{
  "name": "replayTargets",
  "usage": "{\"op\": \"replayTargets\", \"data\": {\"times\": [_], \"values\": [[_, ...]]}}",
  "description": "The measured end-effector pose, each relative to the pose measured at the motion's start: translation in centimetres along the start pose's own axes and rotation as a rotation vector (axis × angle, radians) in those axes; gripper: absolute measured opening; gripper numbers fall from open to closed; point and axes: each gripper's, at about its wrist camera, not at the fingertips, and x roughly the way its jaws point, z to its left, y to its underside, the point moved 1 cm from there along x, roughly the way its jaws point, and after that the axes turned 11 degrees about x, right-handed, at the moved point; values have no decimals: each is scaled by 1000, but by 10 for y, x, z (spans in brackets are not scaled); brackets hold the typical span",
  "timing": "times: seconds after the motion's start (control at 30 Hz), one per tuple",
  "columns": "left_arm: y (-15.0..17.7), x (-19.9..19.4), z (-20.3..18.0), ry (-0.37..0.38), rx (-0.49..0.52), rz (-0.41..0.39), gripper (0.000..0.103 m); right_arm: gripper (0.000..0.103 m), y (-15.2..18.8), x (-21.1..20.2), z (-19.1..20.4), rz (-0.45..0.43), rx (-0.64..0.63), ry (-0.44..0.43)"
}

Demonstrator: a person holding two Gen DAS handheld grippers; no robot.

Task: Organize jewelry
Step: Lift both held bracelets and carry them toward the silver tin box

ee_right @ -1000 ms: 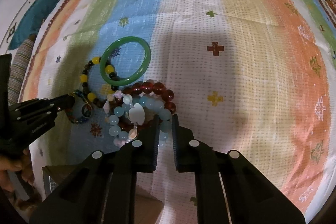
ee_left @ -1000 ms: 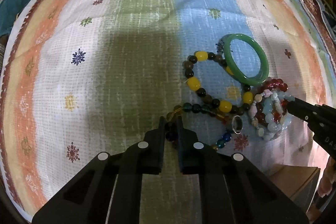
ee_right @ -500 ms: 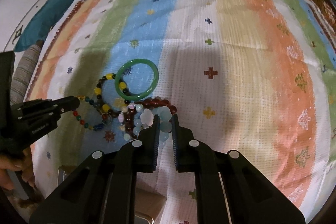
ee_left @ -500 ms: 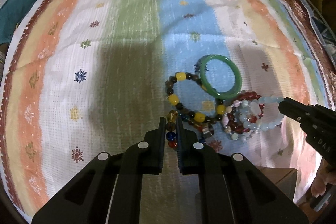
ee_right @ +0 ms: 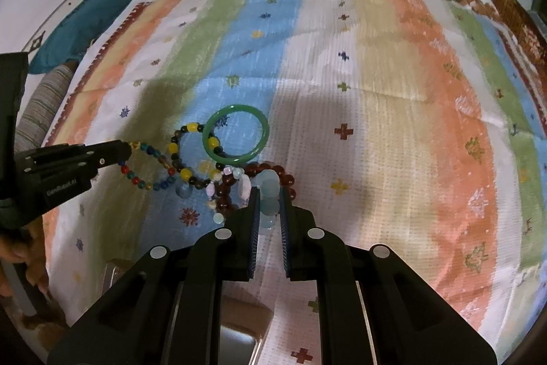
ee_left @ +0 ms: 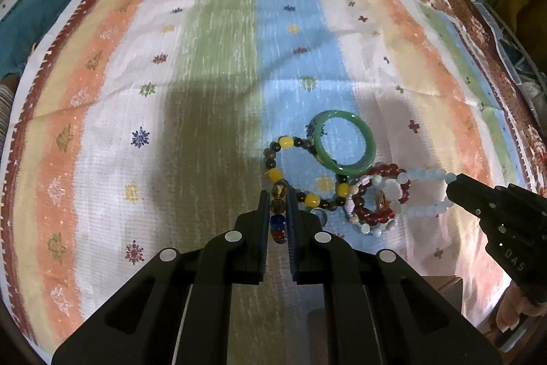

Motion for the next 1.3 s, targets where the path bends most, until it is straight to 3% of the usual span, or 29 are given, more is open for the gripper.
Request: {"op": "replayTargets", "data": {"times": [0.47, 1.3], "values": [[0, -29, -2, -12, -9, -68, 9, 12, 8, -22, 3, -41, -10, -4], [13, -58, -28, -63, 33, -116, 9, 12, 23, -58, -5, -118, 10, 22]]}}
